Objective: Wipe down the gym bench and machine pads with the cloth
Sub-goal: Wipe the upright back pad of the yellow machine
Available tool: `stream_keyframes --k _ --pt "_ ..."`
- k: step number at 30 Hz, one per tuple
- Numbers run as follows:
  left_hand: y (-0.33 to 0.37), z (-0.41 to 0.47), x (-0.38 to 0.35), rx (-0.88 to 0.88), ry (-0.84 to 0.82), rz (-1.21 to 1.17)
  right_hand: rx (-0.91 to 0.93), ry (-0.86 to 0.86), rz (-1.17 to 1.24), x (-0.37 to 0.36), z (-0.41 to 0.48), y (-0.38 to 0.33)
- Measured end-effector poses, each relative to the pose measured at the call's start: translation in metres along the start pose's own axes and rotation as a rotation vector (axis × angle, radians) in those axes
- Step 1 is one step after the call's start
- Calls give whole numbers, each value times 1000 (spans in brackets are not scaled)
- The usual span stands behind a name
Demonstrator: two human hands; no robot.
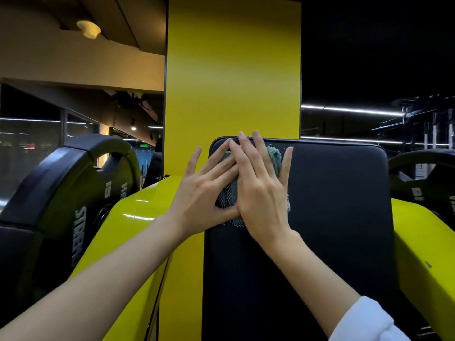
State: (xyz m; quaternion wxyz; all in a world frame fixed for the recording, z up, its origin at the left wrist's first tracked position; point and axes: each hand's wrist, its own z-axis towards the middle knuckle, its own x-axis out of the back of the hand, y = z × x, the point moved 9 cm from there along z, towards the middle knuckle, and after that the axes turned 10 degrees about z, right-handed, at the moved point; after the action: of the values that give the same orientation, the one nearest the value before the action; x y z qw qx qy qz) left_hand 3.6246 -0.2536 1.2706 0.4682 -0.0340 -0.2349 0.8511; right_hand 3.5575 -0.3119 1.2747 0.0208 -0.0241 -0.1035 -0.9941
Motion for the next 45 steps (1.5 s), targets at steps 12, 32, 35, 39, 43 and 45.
stream_keyframes --k 12,32,35,39,43,45 --pt "3 0 -1 -31 -18 3 156 28 -45 7 -16 -10" --pt "-2 -6 -3 -45 -158 7 -16 -217 161 -20 -12 9" --pt "-6 -5 -1 -43 -163 10 -16 -218 141 -21 -13 10" --pt "-21 -1 -2 11 -216 2 -18 -215 144 -20 -13 12" --pt "-26 0 -5 -43 -273 12 61 -218 71 -19 -14 8" --pt "-28 1 -5 -64 -296 12 114 -233 5 -21 -16 5"
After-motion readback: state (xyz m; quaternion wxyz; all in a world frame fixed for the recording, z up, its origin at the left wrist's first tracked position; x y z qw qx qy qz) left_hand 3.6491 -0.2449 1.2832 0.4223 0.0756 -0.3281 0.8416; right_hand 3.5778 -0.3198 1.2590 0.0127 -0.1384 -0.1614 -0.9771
